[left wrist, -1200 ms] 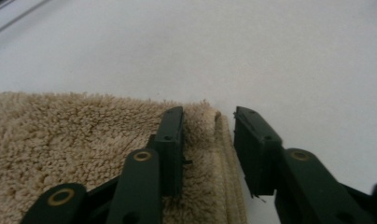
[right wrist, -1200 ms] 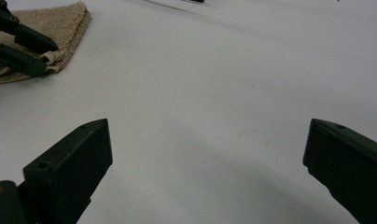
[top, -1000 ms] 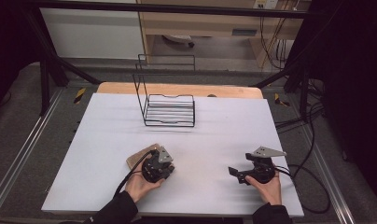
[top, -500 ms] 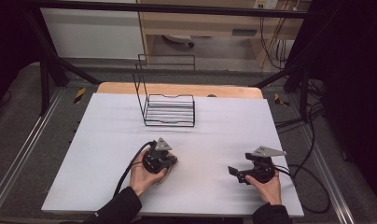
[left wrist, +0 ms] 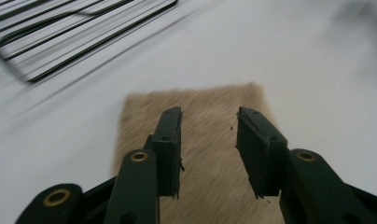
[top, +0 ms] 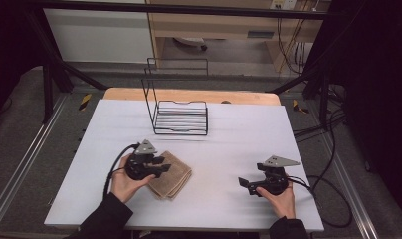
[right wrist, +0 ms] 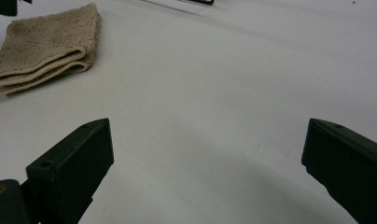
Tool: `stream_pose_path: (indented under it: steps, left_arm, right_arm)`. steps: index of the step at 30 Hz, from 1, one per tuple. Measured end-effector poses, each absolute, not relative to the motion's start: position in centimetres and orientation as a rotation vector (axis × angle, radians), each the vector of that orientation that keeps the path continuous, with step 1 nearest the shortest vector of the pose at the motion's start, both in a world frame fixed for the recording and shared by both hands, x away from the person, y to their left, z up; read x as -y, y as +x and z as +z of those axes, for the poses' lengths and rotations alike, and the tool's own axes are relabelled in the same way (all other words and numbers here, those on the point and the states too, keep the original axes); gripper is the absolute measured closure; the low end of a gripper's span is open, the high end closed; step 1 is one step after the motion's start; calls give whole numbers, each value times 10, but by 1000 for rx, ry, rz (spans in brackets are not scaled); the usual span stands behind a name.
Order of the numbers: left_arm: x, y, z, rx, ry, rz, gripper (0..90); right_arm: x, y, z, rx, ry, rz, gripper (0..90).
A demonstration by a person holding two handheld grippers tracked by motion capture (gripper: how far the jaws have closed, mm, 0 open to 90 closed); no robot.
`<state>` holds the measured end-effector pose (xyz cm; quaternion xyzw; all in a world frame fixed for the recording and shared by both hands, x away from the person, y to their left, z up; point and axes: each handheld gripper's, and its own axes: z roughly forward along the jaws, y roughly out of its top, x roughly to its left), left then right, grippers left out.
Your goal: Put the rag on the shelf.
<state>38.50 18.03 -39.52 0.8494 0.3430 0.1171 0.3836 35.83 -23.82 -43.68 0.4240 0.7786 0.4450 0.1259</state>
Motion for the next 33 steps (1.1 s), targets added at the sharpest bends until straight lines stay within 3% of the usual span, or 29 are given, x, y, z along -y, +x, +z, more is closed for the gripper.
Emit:
stream_pose_path:
  steps: [10,26,33]
  left_arm:
    - [-227,373,-420,-1015,2216,254,694]
    - [-218,374,-437,-1063,2222,231,760]
    - [-215,373,-438,-1055,2244,263,850]
  right_arm:
    - [218,360,-432,-2262,1212,1318,37]
    - [151,370,-423,-2280,1191,1314,86]
    - [112,380,-426,-2324,1176,1279,128]
